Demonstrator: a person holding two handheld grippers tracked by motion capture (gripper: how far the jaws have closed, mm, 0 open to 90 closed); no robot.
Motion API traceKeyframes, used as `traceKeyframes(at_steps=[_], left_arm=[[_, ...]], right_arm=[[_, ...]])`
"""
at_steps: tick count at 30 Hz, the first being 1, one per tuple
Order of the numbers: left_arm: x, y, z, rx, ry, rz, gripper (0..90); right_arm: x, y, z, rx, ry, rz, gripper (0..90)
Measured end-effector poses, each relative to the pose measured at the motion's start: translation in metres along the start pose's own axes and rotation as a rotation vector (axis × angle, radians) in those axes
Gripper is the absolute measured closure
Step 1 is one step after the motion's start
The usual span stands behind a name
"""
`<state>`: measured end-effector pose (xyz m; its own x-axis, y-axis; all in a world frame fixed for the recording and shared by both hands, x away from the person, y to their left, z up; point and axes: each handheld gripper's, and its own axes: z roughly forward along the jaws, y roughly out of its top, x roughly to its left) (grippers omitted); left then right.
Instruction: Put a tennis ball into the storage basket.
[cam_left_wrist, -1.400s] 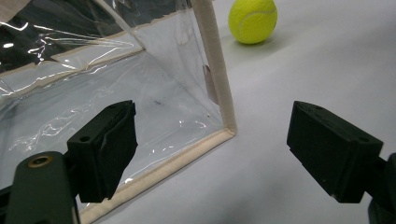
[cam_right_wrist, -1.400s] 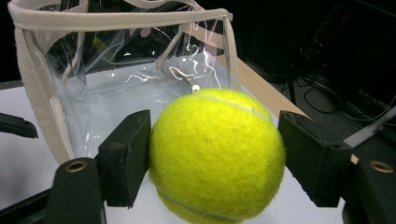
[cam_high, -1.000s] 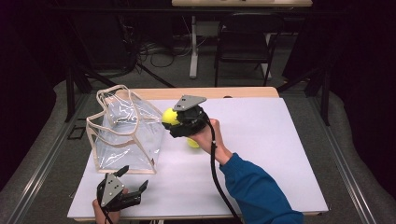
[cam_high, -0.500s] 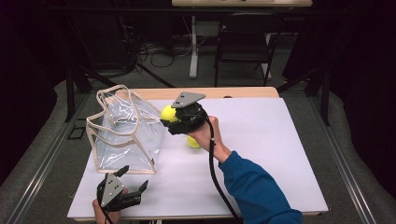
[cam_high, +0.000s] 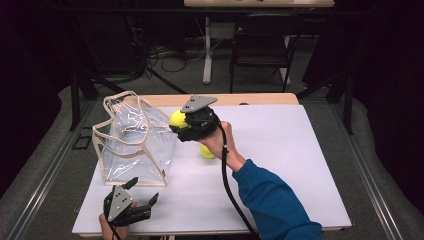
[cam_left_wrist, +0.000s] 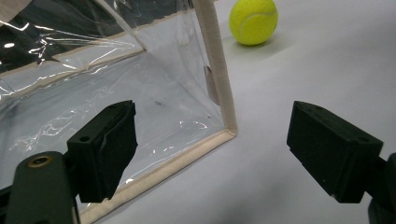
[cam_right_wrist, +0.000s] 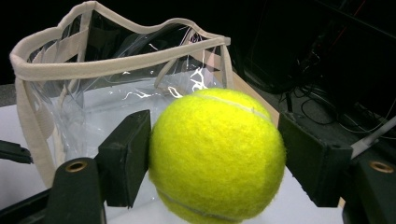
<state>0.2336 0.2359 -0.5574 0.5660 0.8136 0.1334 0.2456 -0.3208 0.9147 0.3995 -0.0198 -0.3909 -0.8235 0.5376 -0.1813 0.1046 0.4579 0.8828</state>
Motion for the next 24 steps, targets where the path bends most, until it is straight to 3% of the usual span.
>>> traceKeyframes(at_steps=[24], left_arm=[[0.000,0.000,0.000,0.001,-0.001,0.000,16.2]], right_arm=[[-0.003,0.016,0.003,-0.027,-0.010,-0.003,27.4]])
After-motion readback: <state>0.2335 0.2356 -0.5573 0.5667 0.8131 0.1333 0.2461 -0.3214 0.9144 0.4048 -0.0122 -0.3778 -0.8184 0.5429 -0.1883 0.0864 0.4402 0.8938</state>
